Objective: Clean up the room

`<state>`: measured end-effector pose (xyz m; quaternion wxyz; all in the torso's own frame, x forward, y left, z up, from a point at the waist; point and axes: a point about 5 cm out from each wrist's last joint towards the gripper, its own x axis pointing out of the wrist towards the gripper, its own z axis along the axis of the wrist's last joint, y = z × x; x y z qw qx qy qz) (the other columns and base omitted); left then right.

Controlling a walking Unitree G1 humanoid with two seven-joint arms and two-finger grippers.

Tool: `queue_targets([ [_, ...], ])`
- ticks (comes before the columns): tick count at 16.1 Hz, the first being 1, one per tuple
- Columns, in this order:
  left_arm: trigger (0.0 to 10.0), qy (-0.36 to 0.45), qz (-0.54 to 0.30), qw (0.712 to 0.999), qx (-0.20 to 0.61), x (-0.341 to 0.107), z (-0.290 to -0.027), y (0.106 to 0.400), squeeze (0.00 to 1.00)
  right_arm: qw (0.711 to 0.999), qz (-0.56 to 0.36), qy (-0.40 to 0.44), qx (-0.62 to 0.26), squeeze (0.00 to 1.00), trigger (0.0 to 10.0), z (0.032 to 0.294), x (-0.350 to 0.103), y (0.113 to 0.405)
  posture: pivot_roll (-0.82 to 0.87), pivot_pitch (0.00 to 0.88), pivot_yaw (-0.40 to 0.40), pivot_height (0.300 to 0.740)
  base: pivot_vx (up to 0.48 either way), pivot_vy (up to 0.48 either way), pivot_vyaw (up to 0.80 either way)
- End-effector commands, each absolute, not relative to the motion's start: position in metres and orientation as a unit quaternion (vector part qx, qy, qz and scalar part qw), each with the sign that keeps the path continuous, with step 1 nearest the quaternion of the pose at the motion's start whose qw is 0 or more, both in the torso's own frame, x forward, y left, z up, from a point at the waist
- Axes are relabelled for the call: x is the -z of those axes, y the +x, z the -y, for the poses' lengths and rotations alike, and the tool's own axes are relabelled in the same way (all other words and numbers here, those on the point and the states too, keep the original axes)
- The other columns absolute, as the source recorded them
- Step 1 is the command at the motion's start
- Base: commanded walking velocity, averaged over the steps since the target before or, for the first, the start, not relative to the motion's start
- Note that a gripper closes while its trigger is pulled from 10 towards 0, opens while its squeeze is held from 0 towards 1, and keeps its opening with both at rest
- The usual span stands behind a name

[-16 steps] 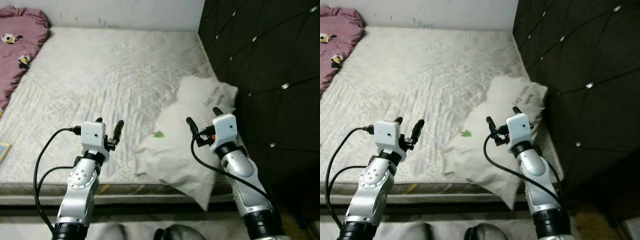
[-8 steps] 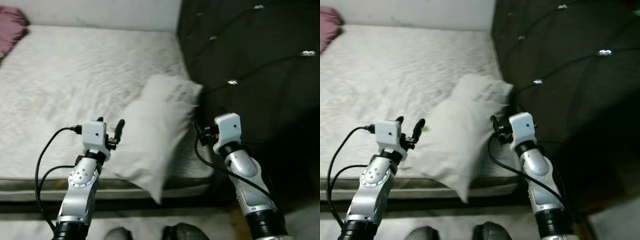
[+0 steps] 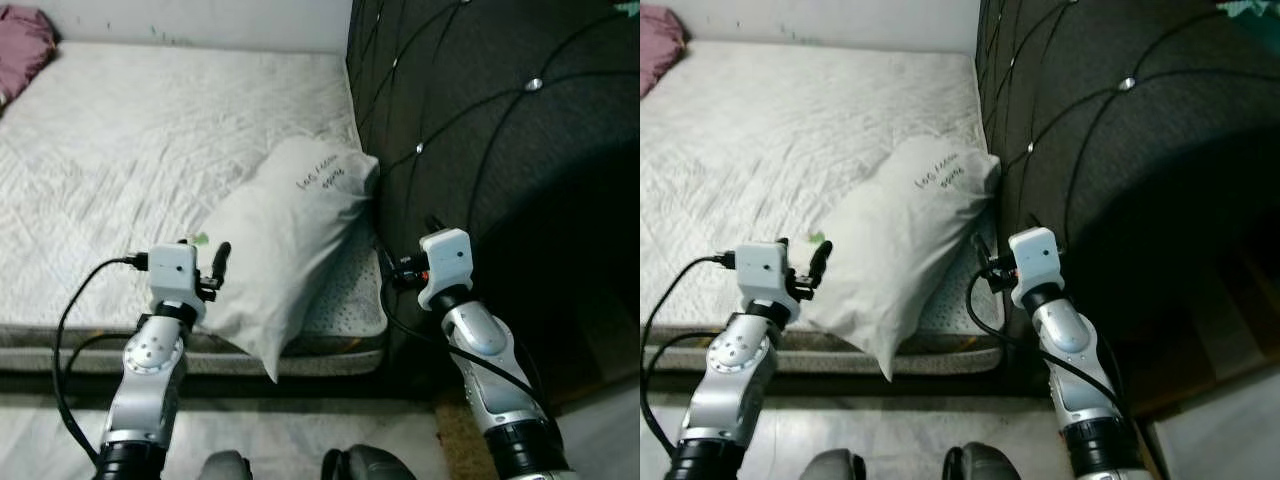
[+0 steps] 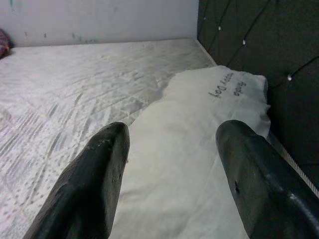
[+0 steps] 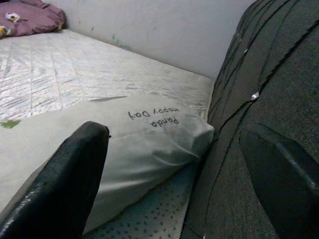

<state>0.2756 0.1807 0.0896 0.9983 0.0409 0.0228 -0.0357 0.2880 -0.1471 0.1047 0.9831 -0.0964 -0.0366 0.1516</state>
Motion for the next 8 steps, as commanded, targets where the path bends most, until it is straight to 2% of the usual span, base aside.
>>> queue_targets([
  [1,10.0,0.043,-0.032,0.998,0.033,-0.0887,-0.1869,0.2764,0.00,0.981,0.049,-0.098,-0.162,0.00,10.0,0.1425,-0.1098,0.2880,0.01,0.084,-0.050,0.740,0.000,0.000,0.80],
  [4,10.0,0.045,-0.023,0.996,0.070,-0.0926,-0.1863,0.2767,0.00,0.981,0.047,-0.098,-0.163,0.00,10.0,0.1422,-0.1091,0.2884,0.01,0.087,-0.050,0.740,0.000,0.000,0.68],
  [8,10.0,0.029,-0.021,0.996,0.077,-0.0932,-0.1809,0.2747,0.00,0.982,0.045,-0.094,-0.159,0.00,10.0,0.1425,-0.1087,0.2885,0.01,0.090,-0.050,0.740,0.000,0.000,0.00],
])
